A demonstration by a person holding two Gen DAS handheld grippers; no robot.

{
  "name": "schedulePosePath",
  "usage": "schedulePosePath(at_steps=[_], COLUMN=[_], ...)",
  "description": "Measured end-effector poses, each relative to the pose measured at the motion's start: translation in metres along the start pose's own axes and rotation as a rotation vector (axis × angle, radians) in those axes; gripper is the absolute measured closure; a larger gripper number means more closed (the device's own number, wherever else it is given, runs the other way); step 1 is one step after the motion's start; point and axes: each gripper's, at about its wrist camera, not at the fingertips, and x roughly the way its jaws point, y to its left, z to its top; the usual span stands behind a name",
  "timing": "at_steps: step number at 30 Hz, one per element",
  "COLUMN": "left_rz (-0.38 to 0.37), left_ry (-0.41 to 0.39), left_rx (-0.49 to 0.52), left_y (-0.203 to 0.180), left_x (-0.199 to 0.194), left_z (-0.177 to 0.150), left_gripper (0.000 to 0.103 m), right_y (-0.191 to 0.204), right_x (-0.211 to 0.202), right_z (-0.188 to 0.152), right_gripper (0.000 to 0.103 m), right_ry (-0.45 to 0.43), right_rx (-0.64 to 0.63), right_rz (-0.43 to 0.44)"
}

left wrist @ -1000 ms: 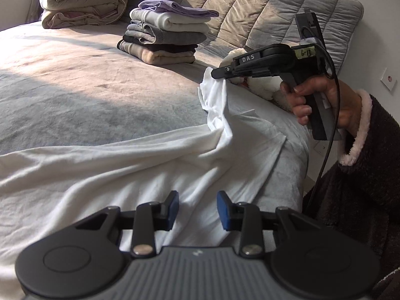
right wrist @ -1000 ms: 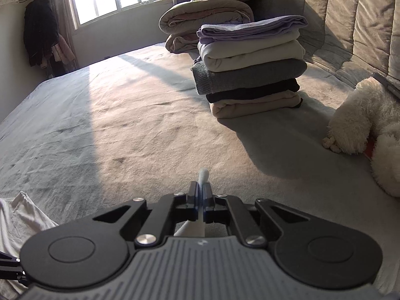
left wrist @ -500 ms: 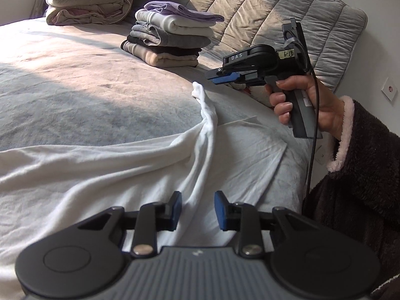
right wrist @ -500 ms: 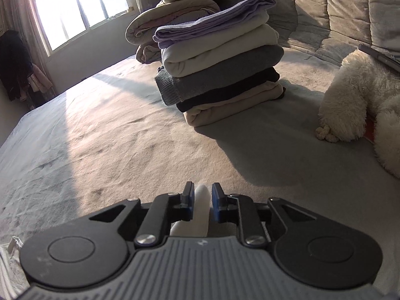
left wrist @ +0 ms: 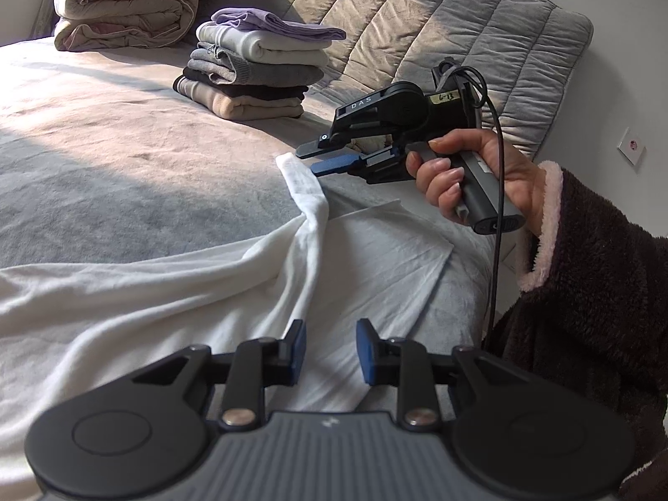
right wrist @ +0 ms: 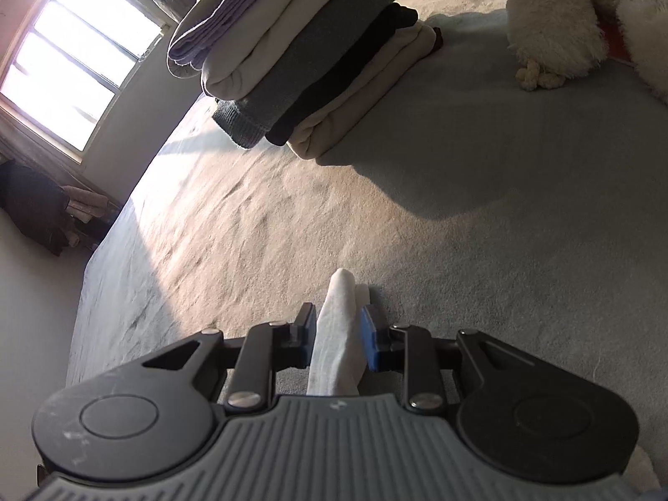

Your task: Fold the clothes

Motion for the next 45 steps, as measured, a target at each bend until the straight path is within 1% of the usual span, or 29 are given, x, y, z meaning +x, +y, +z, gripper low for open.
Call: schedulePosePath(at_steps=[2,3,6,9,15,20,24,30,35,38,41,42,43,45], left_rz=[0.006,0.007,0.014,0.021,0.033,0.053,0.08,0.121,0.157,0.171,0.185,0.189,0.196,0.206], left_ry=[0.007,0.007,0.006,0.013,0.032,0.031,0.028,0.02,0.0,0.017,0.027,0.023,0.02,0.014], left_rx=[0.001,0.0,0.004,0.024,0.067,0.102,0.13,0.165,0.172,0.193,0.22,0.223,0.223,0.218], left_y=[0.0,0.0,0.0,-0.002,-0.009,-0.017,-0.023,-0.027,-0.026,-0.027,-0.029,-0.029,-0.029,-0.028], left_x=[0.002,0.002,0.001,0.002,0.005,0.006,0.004,0.001,0.003,0.01,0.015,0.016,0.016,0.017], left_z=[0.0,0.0,0.001,0.001,0.0,-0.001,-0.001,-0.003,-0.004,-0.006,-0.008,-0.009,-0.008,-0.008], left_gripper=[0.076,0.076,0.076,0.076,0.076,0.076,0.076,0.076,0.076,0.076,0.076,0.077,0.083,0.087], right_y=[0.003,0.005,0.01,0.013,0.014,0.008,-0.001,-0.031,-0.04,-0.04,-0.039,-0.039,-0.04,-0.042], right_x=[0.005,0.006,0.005,-0.002,-0.033,-0.052,-0.056,-0.045,-0.047,-0.05,-0.048,-0.048,-0.047,-0.045], right_z=[-0.002,-0.002,-0.004,-0.004,-0.002,-0.003,-0.006,-0.016,-0.017,-0.017,-0.015,-0.015,-0.015,-0.014], right_gripper=[0.077,0.08,0.098,0.098,0.099,0.099,0.099,0.099,0.099,0.099,0.092,0.09,0.089,0.089], right_ry=[0.009,0.01,-0.012,-0.049,-0.126,-0.15,-0.133,-0.051,-0.046,-0.043,-0.036,-0.034,-0.032,-0.027], right_rx=[-0.004,-0.011,-0.037,-0.057,-0.078,-0.088,-0.096,-0.053,-0.029,-0.013,0.012,0.018,0.025,0.041], right_rz=[-0.002,-0.007,-0.027,-0.043,-0.053,-0.075,-0.126,-0.184,-0.172,-0.157,-0.14,-0.14,-0.139,-0.127])
